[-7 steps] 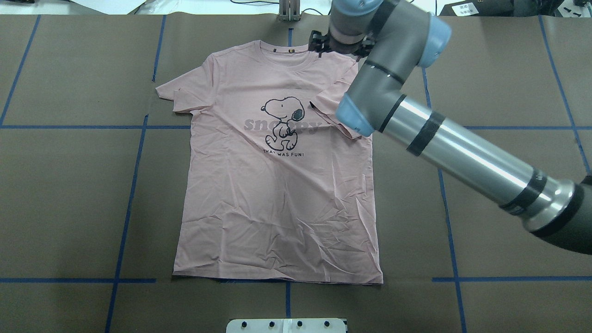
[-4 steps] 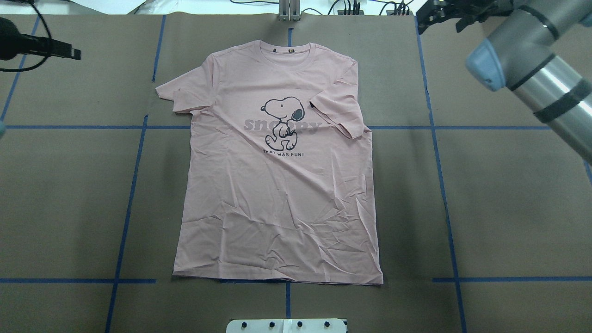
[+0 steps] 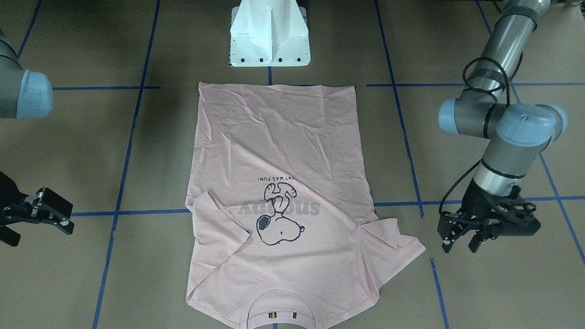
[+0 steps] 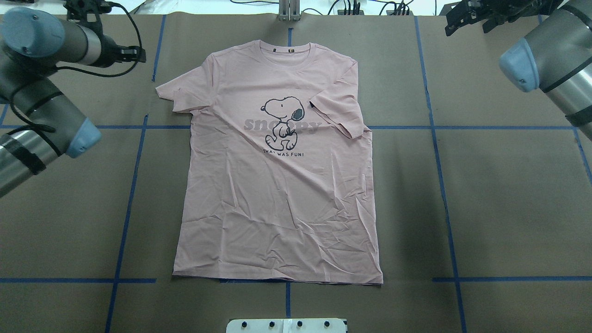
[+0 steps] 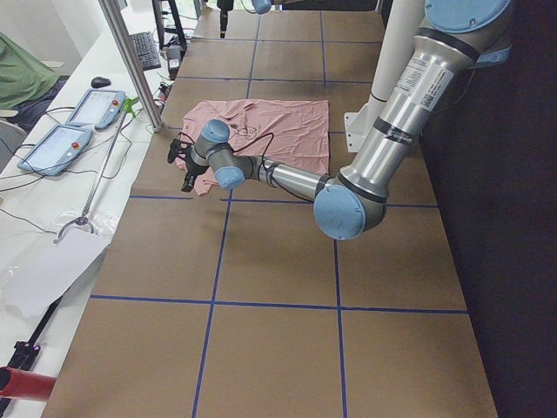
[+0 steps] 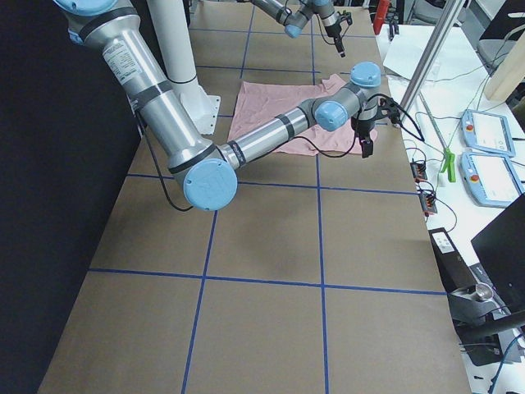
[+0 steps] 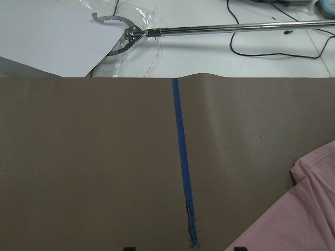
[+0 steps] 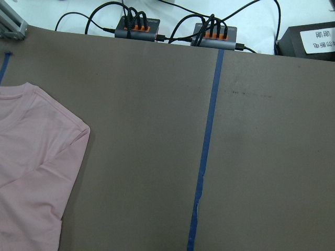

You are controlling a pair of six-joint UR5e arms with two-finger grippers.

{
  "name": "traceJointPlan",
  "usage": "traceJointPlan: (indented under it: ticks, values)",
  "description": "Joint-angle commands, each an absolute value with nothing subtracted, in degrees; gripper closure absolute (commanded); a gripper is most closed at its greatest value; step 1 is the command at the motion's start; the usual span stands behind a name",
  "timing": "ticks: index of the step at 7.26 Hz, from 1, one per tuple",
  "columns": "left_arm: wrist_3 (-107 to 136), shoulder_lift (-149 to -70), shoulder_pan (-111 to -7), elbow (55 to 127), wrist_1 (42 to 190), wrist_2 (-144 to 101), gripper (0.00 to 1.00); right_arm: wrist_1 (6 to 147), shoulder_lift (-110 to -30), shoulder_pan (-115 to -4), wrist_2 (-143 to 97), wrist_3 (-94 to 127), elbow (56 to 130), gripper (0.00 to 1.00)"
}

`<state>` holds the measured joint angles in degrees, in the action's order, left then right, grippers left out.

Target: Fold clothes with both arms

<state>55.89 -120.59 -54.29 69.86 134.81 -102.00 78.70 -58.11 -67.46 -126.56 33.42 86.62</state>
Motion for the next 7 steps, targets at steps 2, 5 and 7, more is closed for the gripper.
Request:
traceJointPlan:
  ticks: [2, 5, 7]
  values:
    - [58.6, -123.2, -49.8, 65.9, 135.9, -99.5, 0.38, 78.6, -58.3, -67.5, -126.3, 33.4, 86.6, 0.0]
    - [57.9, -122.3, -49.4, 65.8, 136.1, -99.4, 0.39, 78.6, -58.4, -67.5, -126.4, 33.3, 86.6, 0.0]
    - [57.9, -122.3, -49.2, 65.5, 136.1, -99.4, 0.39, 78.6, -58.5, -67.5, -126.5, 33.3, 86.6, 0.0]
